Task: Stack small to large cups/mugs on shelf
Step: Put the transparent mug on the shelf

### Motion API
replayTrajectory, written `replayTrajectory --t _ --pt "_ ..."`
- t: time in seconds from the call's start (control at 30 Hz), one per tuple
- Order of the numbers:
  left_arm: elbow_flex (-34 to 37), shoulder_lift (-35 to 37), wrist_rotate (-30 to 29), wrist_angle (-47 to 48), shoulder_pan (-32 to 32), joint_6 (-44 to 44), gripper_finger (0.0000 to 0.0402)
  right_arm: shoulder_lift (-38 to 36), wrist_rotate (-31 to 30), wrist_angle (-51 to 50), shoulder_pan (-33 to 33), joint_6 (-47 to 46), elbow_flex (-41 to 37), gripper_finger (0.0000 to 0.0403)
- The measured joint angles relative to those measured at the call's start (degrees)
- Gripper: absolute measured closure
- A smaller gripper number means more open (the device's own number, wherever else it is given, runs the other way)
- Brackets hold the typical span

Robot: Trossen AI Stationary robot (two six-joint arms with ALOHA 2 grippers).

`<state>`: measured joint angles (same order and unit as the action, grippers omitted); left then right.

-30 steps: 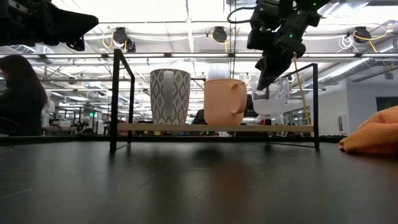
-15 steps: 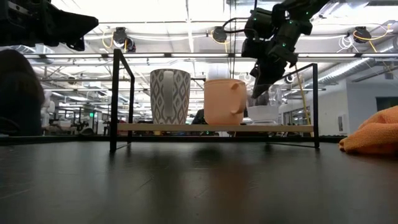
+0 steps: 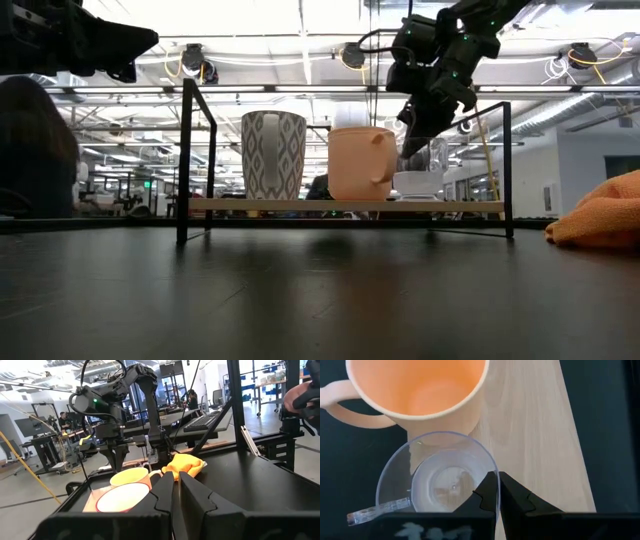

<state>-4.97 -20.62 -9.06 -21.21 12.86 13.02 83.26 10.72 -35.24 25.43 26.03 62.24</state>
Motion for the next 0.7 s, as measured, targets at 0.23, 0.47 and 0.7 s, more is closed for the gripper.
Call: replayTrajectory --t 0.23,0.47,0.7 --pt "0.00 0.00 0.00 0.00 0.00 0.51 0.0371 0.00 -0.09 -0.11 0.49 -0.76 -0.04 0.0403" --pt "0.00 0.00 0.00 0.00 0.01 0.39 0.0371 0.00 -0.13 -0.36 0.86 -0.83 -0.04 0.0403" --pt "0.00 0.02 0.00 0.00 0.02 0.35 0.0371 0.00 -0.14 -0.33 1.46 -2.56 -0.07 0.0399"
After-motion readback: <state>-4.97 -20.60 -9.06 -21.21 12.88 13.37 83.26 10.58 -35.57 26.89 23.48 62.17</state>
